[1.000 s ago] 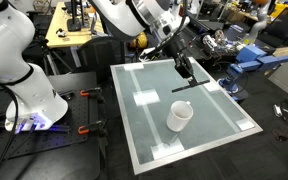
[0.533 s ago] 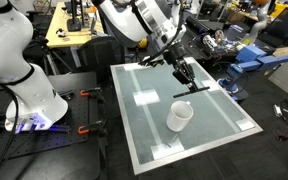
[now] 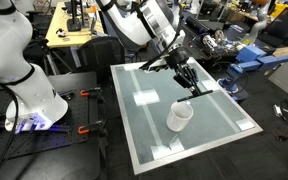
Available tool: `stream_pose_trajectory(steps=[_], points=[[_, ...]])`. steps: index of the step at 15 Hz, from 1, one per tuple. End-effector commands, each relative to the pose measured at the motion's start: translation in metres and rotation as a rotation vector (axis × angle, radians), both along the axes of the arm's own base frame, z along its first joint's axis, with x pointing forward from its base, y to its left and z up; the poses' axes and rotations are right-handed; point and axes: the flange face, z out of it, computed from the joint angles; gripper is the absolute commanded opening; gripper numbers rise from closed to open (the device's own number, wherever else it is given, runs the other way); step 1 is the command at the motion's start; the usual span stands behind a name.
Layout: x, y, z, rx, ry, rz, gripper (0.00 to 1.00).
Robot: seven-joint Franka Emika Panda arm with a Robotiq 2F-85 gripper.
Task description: Put the pen into the mug.
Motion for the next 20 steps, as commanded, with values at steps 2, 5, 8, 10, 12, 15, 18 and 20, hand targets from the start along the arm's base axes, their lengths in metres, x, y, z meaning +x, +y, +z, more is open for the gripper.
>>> stream_pose_trajectory(steps=[2,5,8,10,12,15,18,20], points=[[0.012,-0.004,-0.014,-0.062,-0.075,-0.046,0.03],[0.015,-0.005,-0.026,-0.078,-0.096,-0.066,0.03],[0.016,-0.005,-0.037,-0.09,-0.103,-0.077,0.03],[0.017,-0.004,-0.045,-0.095,-0.101,-0.08,0.03],[0.016,-0.002,-0.052,-0.095,-0.094,-0.08,0.03],[0.013,0.003,-0.057,-0.088,-0.082,-0.07,0.36],[0.012,0.007,-0.058,-0.089,-0.08,-0.058,0.51],[0.012,0.009,-0.057,-0.089,-0.081,-0.054,0.66]])
